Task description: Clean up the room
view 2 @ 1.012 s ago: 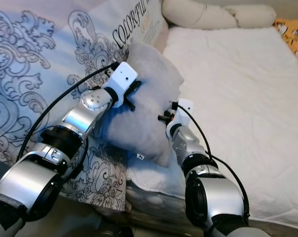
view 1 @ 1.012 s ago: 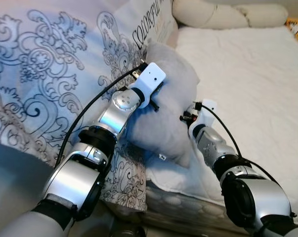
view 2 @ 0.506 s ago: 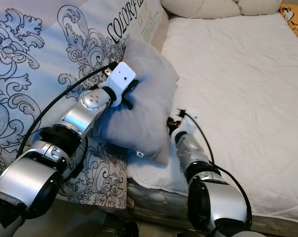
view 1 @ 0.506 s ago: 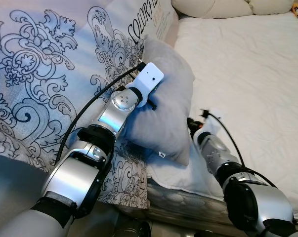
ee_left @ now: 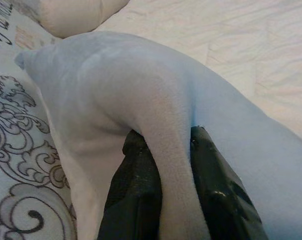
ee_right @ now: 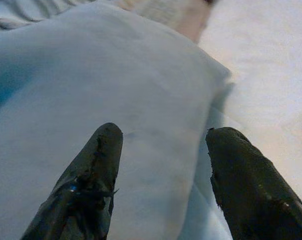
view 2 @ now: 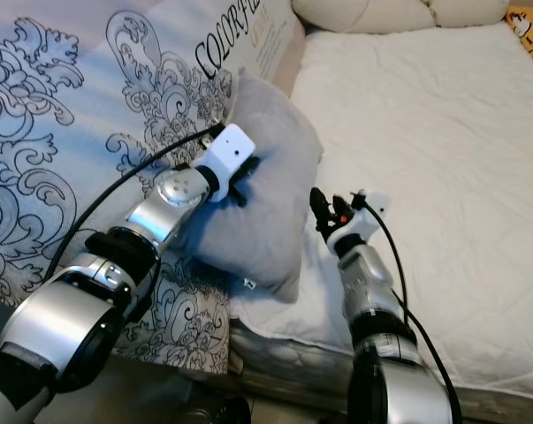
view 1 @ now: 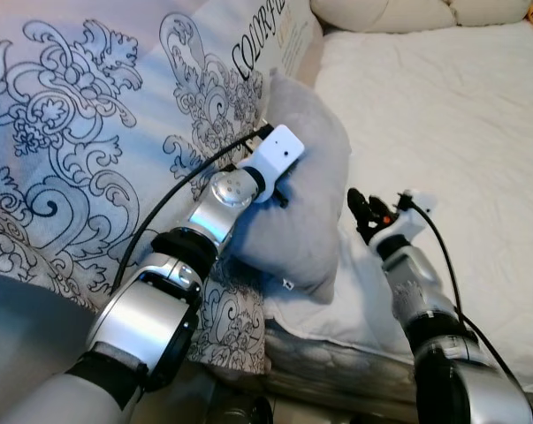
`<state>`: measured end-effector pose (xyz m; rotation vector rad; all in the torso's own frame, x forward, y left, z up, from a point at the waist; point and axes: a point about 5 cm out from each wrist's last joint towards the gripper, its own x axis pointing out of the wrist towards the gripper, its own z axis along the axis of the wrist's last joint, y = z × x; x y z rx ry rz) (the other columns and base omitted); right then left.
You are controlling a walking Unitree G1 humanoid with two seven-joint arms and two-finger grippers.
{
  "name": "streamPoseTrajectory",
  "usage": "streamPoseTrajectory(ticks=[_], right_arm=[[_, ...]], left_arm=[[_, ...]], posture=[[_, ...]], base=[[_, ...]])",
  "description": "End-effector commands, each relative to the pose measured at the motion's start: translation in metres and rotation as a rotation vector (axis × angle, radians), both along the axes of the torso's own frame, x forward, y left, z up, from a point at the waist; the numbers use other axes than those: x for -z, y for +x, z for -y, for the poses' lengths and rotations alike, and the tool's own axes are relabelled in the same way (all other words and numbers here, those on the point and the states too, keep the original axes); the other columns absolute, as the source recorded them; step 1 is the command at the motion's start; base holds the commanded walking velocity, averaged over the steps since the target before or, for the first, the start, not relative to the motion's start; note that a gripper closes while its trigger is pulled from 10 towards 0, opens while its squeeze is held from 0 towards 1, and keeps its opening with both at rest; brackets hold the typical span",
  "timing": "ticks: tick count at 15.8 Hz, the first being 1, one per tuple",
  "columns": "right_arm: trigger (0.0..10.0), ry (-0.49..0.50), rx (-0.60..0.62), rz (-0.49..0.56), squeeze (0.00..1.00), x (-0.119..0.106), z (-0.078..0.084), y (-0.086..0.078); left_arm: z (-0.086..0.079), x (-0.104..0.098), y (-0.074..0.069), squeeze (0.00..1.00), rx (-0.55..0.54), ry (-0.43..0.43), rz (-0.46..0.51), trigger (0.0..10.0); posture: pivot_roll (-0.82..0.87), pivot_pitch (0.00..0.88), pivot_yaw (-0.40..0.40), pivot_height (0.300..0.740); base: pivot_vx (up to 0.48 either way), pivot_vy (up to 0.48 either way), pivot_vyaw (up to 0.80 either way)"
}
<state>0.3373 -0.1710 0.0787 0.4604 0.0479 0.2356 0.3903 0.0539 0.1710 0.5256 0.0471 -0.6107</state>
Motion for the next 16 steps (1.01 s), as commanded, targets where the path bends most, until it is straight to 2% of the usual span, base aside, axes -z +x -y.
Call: streamPoseTrajectory(ticks=[1, 3, 7, 8, 9, 10, 11, 12, 13, 15, 16], right_arm=[[10.0, -0.017, -0.081, 0.031, 1.00, -0.002, -0.009, -0.005], [10.0, -0.051, -0.179, 0.129, 1.00, -0.015, -0.006, -0.019], [10.0, -0.091, -0.205, 0.199, 1.00, -0.035, 0.008, -0.032], [10.0, -0.113, -0.212, 0.201, 1.00, -0.038, 0.009, -0.036], [10.0, -0.127, -0.198, 0.201, 1.00, -0.042, 0.010, -0.039], [10.0, -0.127, -0.187, 0.202, 1.00, -0.045, 0.011, -0.041], [10.0, -0.126, -0.180, 0.201, 0.87, -0.047, 0.011, -0.042], [10.0, -0.172, -0.103, 0.218, 0.00, -0.057, 0.013, -0.044], [10.0, -0.193, 0.020, 0.237, 0.00, -0.071, 0.014, -0.050], [10.0, -0.178, 0.121, 0.230, 0.00, -0.077, 0.013, -0.058], [10.0, -0.181, 0.132, 0.228, 0.00, -0.077, 0.011, -0.062]], left_arm=[[-0.008, 0.002, 0.002, 1.00, -0.022, -0.013, -0.018, 10.0], [-0.008, -0.006, 0.004, 1.00, -0.008, -0.054, -0.009, 10.0], [-0.006, -0.035, 0.008, 1.00, 0.055, -0.138, 0.044, 10.0], [-0.005, -0.040, 0.007, 1.00, 0.078, -0.181, 0.052, 10.0], [-0.003, -0.047, 0.006, 0.94, 0.092, -0.273, 0.042, 10.0], [-0.003, -0.050, 0.006, 0.94, 0.100, -0.313, 0.039, 10.0], [-0.003, -0.051, 0.006, 0.00, 0.104, -0.336, 0.037, 10.0], [-0.009, -0.057, 0.001, 0.00, 0.100, -0.428, 0.051, 10.0], [-0.022, -0.052, -0.012, 0.00, 0.083, -0.479, 0.097, 10.0], [-0.027, -0.040, -0.032, 0.00, 0.083, -0.437, 0.138, 10.0], [-0.026, -0.037, -0.037, 0.00, 0.085, -0.431, 0.136, 10.0]], posture=[[0.10, 0.017, 0.175, 0.740], [0.10, 0.000, 0.162, 0.740], [0.09, 0.000, 0.134, 0.740], [0.08, 0.000, 0.118, 0.740], [0.07, 0.000, 0.108, 0.740], [0.07, 0.000, 0.108, 0.740], [0.07, 0.000, 0.108, 0.740], [0.04, 0.000, 0.091, 0.740], [0.02, 0.000, 0.075, 0.740], [0.02, 0.000, 0.068, 0.740], [0.01, 0.000, 0.065, 0.740]], base=[[0.000, 0.000, 0.00], [0.000, 0.000, 0.00], [0.000, 0.000, 0.00], [0.000, 0.000, 0.00], [0.000, 0.000, 0.00], [0.000, 0.000, 0.00], [0.000, 0.000, 0.00], [0.000, 0.000, 0.00], [0.000, 0.000, 0.00], [0.000, 0.000, 0.00], [0.000, 0.000, 0.00]])
